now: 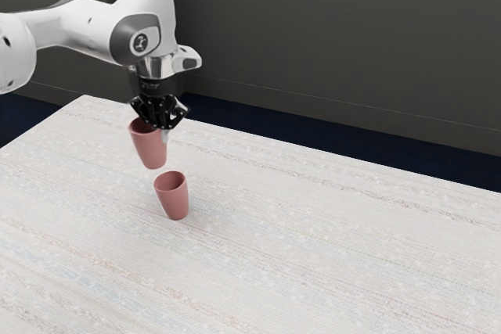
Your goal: Place the left cup onto the right cup
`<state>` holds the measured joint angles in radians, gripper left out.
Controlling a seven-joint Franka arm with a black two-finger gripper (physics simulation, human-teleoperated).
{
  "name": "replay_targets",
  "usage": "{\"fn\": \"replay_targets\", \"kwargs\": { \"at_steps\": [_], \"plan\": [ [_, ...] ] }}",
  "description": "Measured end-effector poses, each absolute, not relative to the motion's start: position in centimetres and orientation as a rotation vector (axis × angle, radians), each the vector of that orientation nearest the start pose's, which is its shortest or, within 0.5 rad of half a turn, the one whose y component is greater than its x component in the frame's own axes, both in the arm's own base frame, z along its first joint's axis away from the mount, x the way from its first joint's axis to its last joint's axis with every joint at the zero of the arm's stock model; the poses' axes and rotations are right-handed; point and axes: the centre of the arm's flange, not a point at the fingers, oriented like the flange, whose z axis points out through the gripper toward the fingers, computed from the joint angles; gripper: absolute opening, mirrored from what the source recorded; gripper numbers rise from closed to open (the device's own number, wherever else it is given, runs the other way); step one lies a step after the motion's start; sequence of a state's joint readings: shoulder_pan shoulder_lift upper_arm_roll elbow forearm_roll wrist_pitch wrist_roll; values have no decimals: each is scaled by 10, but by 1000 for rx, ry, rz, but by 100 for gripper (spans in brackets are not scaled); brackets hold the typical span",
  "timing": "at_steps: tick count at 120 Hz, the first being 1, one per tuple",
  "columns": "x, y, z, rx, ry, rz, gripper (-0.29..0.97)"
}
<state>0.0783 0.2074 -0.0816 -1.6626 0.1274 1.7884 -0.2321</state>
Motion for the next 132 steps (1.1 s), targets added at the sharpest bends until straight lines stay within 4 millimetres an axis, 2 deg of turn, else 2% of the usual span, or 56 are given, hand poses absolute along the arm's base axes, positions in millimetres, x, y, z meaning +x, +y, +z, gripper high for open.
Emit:
{"fn": "replay_targets", "kwargs": {
  "at_steps": [29, 108, 132],
  "plan": [
    [631, 10, 469, -3015, -379, 108, -10],
    [636, 7, 445, -3030, -557, 177, -10],
    [636, 12, 442, -3030, -600, 186, -10]
  ]
}}
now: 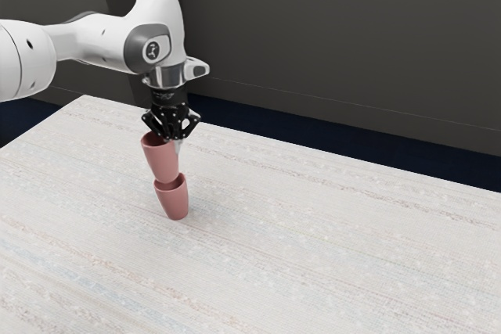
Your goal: Place the left cup onto the right cup
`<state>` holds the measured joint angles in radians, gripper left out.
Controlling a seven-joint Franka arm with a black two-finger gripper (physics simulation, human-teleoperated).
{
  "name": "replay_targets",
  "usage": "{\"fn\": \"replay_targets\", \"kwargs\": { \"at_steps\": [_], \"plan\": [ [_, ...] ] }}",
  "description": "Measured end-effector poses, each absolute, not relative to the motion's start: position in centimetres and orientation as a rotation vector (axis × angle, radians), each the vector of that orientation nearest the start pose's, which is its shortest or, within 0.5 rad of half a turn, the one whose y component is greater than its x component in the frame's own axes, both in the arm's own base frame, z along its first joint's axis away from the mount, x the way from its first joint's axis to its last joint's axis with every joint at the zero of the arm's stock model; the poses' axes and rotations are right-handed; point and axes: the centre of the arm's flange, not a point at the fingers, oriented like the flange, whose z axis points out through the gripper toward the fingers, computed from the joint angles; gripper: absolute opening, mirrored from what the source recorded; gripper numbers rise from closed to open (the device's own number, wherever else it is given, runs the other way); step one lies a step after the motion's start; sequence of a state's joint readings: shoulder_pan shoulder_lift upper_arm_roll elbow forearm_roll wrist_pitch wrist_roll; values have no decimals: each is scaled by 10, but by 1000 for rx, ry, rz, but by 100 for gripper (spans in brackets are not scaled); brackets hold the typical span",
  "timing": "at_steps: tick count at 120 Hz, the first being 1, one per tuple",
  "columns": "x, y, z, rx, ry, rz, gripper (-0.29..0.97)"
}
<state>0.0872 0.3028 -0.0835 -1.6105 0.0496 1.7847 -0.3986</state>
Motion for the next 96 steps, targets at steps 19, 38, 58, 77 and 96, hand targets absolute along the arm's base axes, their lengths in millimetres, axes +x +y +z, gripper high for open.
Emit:
{"fn": "replay_targets", "kwargs": {
  "at_steps": [19, 38, 58, 77, 96],
  "plan": [
    [635, 13, 439, -3027, -620, 195, -10],
    [634, 15, 438, -3026, -639, 202, -10],
    [633, 17, 435, -3023, -657, 210, -10],
    [633, 19, 434, -3021, -668, 211, -10],
    [636, 20, 428, -3017, -665, 215, -10]
  ]
}}
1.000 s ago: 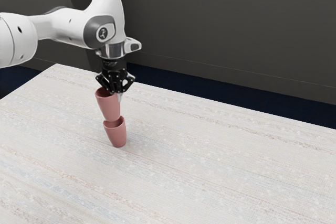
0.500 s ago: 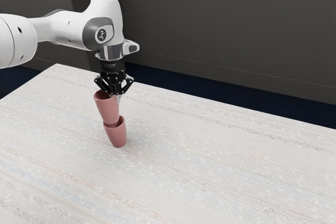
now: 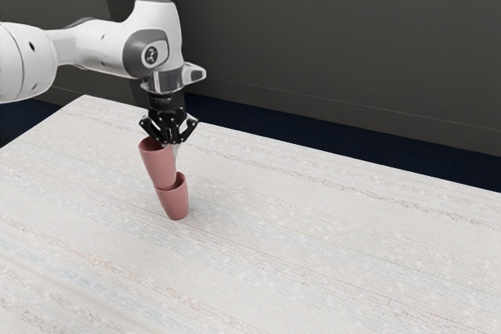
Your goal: Place the left cup onto the right cup
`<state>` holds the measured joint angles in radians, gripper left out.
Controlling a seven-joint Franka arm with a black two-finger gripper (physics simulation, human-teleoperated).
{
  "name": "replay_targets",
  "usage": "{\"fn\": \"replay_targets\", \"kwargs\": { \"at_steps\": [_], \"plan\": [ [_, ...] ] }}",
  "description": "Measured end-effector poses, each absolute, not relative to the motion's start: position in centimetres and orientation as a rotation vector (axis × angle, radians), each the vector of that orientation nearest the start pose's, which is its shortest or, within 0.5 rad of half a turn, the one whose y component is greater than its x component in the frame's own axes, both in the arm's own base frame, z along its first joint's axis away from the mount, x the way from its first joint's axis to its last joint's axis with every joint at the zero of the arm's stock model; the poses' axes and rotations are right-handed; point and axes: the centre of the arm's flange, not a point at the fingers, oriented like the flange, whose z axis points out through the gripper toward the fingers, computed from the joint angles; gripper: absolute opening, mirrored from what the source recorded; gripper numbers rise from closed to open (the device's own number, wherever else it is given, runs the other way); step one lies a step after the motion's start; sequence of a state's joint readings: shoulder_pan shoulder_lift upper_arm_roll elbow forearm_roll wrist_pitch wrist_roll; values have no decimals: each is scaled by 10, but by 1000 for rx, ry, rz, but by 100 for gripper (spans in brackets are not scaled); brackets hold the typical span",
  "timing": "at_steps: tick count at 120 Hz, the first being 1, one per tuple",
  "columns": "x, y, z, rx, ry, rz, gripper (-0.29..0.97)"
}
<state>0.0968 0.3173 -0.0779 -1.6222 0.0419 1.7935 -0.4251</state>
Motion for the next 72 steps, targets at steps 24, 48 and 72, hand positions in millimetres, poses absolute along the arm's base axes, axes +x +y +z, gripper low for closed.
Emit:
{"fn": "replay_targets", "kwargs": {
  "at_steps": [24, 48, 72],
  "plan": [
    [640, 29, 422, -3012, -680, 220, -10],
    [643, 29, 422, -3015, -677, 211, -10],
    [645, 29, 420, -3016, -676, 209, -10]
  ]
}}
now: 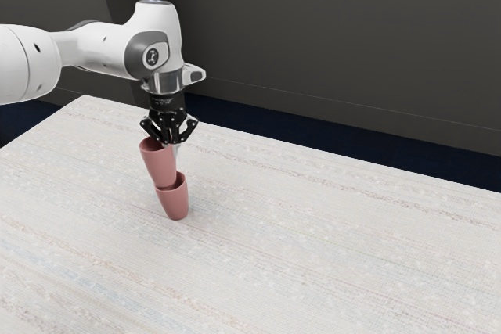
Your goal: Place the left cup onto the right cup
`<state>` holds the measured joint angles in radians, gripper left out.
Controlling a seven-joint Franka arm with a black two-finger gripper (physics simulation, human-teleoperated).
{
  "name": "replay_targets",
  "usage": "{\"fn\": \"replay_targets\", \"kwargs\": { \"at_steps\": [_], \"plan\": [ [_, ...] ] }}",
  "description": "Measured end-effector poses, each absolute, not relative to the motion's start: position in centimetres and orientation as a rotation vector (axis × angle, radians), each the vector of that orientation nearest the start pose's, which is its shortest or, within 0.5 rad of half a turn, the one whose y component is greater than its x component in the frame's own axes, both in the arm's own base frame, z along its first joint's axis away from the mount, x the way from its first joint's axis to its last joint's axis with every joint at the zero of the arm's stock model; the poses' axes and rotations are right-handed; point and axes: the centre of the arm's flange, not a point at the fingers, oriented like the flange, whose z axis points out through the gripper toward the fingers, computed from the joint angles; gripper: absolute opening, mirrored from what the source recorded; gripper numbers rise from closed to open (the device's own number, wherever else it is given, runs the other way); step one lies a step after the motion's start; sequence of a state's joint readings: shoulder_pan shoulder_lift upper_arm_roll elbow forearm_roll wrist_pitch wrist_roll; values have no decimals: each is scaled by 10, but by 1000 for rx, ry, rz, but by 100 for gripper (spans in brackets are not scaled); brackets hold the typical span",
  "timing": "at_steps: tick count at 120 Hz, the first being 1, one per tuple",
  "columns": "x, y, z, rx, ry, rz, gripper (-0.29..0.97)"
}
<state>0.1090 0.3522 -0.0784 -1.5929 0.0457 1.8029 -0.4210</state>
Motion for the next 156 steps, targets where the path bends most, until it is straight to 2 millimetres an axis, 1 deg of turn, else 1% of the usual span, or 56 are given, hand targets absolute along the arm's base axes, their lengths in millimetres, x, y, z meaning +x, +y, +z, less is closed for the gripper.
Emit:
{"fn": "replay_targets", "kwargs": {
  "at_steps": [52, 78, 156],
  "plan": [
    [653, 29, 418, -3025, -676, 186, -10],
    [656, 30, 413, -3027, -676, 185, -10],
    [656, 28, 405, -3036, -687, 195, -10]
  ]
}}
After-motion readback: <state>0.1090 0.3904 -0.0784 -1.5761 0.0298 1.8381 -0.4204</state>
